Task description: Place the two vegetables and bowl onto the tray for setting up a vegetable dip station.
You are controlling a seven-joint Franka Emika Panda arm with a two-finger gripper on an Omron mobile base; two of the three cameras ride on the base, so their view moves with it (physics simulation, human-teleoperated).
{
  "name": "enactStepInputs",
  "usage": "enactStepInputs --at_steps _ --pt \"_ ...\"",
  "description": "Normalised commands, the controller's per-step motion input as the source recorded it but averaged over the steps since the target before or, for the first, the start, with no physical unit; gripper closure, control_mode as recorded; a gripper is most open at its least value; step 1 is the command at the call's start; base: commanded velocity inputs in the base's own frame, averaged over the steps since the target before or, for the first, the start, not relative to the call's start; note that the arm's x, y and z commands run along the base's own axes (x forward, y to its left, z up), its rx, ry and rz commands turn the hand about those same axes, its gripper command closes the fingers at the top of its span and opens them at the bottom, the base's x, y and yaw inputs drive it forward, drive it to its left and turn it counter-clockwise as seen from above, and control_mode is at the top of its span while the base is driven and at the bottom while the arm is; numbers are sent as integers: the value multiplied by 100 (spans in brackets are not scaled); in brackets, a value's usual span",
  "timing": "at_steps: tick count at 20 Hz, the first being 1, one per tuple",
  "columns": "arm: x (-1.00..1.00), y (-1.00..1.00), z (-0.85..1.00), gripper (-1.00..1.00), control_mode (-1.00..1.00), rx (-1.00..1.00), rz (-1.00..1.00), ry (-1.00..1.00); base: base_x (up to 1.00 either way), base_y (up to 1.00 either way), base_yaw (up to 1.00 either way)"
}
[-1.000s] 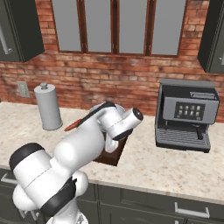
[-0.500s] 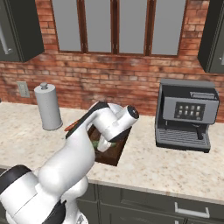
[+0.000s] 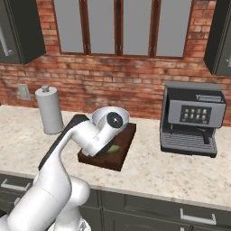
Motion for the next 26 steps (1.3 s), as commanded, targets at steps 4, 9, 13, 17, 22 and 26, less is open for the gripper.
enactStepInputs --at_steps 4,9,13,17,22,26 --pt "-26 28 17 -100 -100 0 -41 11 0 0 0" --pt "-19 33 21 -100 -100 0 -39 21 0 0 0" --pt "-13 40 23 -100 -100 0 -33 23 0 0 0" --pt "-12 37 27 -100 -100 0 -31 20 0 0 0" --pt "-8 35 26 -100 -100 0 -32 16 0 0 0" --pt "0 37 17 -100 -100 0 -31 14 0 0 0"
